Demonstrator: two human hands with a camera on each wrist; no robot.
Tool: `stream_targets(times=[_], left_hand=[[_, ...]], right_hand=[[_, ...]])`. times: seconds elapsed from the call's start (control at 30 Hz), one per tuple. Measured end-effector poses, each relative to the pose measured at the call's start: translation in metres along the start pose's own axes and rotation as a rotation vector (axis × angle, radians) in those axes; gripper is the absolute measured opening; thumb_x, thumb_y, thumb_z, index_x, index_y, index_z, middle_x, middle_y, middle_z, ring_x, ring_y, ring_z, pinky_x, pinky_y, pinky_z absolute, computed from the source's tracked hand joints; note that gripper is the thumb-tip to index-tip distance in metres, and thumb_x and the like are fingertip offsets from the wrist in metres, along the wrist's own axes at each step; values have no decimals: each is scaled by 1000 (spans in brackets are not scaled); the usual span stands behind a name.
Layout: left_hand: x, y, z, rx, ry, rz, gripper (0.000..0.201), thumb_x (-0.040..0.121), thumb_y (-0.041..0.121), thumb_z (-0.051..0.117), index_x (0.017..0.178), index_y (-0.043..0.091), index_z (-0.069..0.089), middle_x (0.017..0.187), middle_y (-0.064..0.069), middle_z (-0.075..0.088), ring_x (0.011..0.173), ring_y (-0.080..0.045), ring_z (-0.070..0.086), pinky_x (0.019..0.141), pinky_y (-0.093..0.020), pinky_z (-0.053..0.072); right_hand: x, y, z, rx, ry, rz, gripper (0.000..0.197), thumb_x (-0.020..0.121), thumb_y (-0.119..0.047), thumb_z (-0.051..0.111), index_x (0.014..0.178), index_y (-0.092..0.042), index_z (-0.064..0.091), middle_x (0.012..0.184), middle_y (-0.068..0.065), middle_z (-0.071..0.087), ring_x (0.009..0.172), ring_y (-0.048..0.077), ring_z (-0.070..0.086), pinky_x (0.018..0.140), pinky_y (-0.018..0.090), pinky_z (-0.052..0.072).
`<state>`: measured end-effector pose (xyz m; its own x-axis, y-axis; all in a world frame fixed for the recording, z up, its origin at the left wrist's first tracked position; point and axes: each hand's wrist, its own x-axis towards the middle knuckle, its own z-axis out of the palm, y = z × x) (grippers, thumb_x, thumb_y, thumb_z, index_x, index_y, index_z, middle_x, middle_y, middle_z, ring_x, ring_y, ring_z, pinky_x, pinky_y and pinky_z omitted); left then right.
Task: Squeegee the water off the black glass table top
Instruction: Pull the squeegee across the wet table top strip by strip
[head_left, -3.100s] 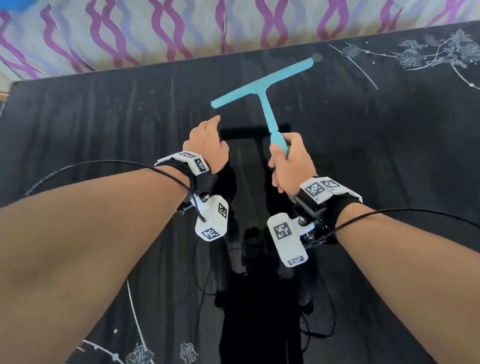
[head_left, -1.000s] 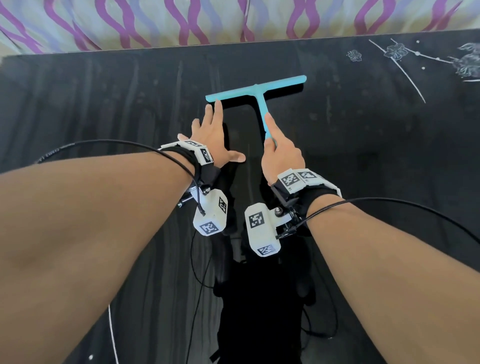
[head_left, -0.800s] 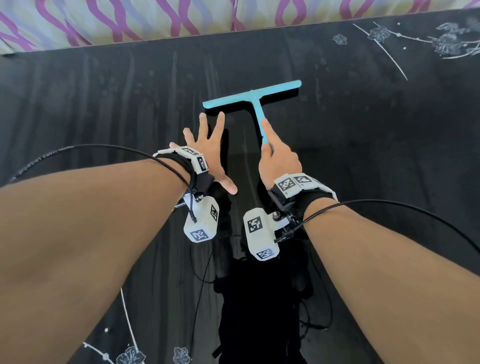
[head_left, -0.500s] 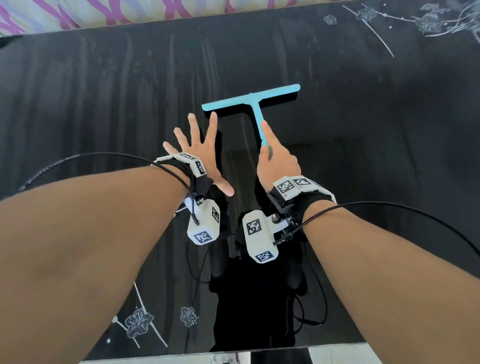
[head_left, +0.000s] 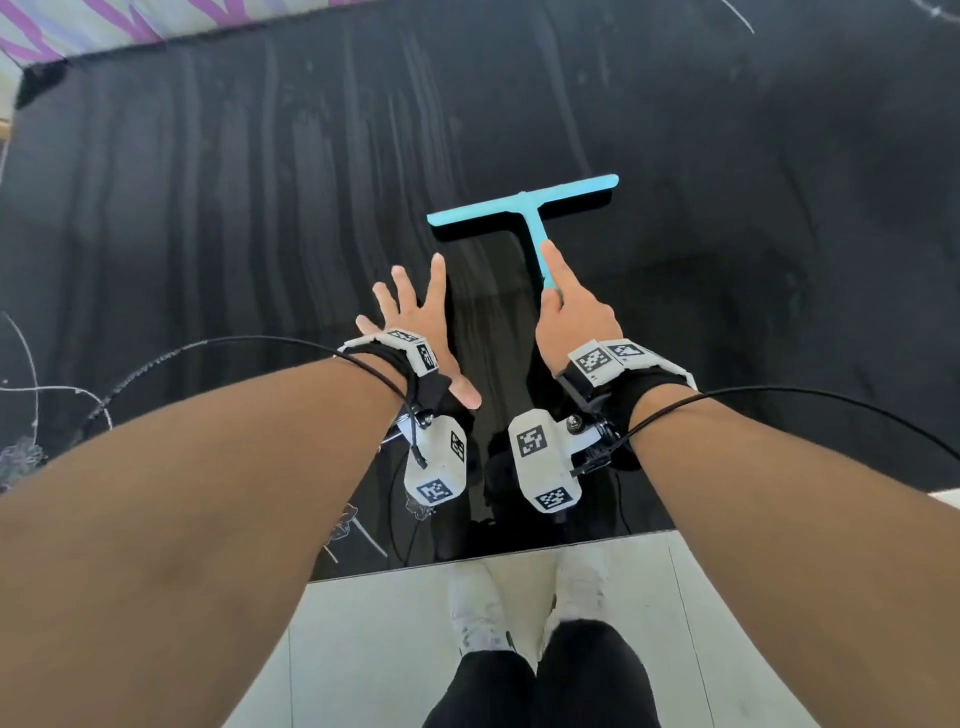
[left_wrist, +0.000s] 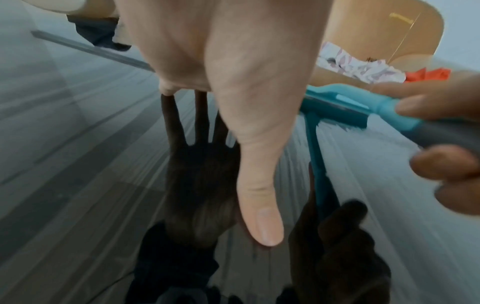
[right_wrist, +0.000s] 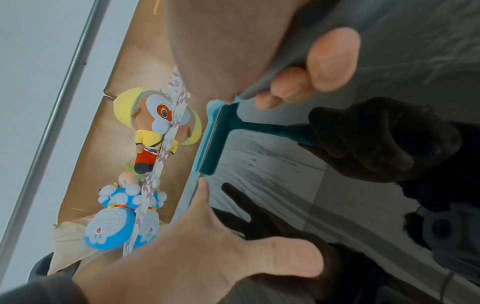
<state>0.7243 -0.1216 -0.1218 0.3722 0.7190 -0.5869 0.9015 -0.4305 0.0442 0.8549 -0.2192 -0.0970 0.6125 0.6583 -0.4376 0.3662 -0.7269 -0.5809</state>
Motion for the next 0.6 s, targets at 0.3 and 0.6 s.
stream_targets(times=[0.3,0.6], left_hand=[[-28,-1,12,-101,213,6,149,47,45,92,152,26,-11,160,-14,1,148,-33,7,117,-56,16],[-104,-8,73,-51,146,-58,134,52,71,77,151,33,-4,161,-1,0,144,-36,11,111,-58,24]], right_hand=[[-60,42,10,43,12,-3,52,104,-29,28,148,-54,17,61,-1,46,53,14,44,64,32,43],[-129,87,10,17,-29,-15,52,104,-28,27,151,-50,16,64,-2,47,55,12,44,63,30,39]])
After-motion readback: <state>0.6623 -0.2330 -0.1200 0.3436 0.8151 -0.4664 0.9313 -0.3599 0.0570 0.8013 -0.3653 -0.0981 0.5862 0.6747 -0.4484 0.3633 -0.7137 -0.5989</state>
